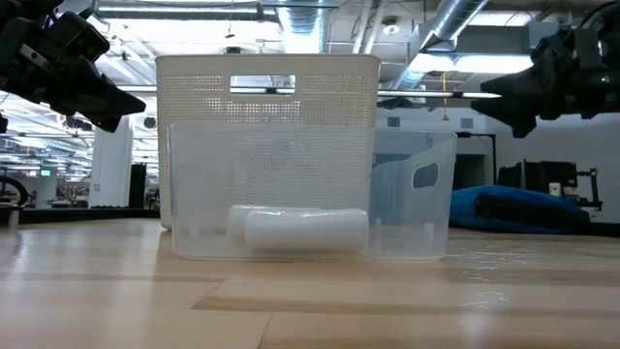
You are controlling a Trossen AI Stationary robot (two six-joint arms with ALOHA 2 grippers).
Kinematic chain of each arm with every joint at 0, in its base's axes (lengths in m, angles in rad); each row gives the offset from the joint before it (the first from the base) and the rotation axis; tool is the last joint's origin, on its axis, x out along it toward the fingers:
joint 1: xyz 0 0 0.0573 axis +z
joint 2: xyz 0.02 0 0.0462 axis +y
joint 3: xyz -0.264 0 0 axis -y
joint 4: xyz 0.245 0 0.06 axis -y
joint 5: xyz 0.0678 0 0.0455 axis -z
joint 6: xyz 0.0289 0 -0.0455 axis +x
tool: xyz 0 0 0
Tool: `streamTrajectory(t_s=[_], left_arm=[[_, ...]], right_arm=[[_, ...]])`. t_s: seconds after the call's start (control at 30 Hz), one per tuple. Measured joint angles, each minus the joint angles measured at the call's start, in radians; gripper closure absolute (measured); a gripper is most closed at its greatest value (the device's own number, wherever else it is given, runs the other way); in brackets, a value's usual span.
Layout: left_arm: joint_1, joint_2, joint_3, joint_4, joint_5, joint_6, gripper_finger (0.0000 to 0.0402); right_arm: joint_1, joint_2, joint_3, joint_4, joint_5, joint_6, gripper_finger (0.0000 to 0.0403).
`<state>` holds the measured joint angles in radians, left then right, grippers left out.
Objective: Pick & Place Medicine items
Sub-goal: Return to Home Position
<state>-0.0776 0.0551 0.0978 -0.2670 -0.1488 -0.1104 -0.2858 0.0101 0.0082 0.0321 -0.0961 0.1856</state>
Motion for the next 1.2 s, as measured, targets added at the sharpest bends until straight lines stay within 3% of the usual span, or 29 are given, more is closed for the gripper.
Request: streamTrajectory(t_s=[0.17, 1.2], left_arm=[[0.000, 0.000, 0.000, 0.001, 0.000, 0.000, 0.0399], [0.000, 0.000, 0.000, 0.002, 0.000, 0.000, 0.0399]], right_arm=[[0.006, 0.002, 0.000, -0.010, 0.047, -0.011, 0.0183], [0.002, 0.002, -0.002, -0.010, 0.045, 0.006, 0.0183]])
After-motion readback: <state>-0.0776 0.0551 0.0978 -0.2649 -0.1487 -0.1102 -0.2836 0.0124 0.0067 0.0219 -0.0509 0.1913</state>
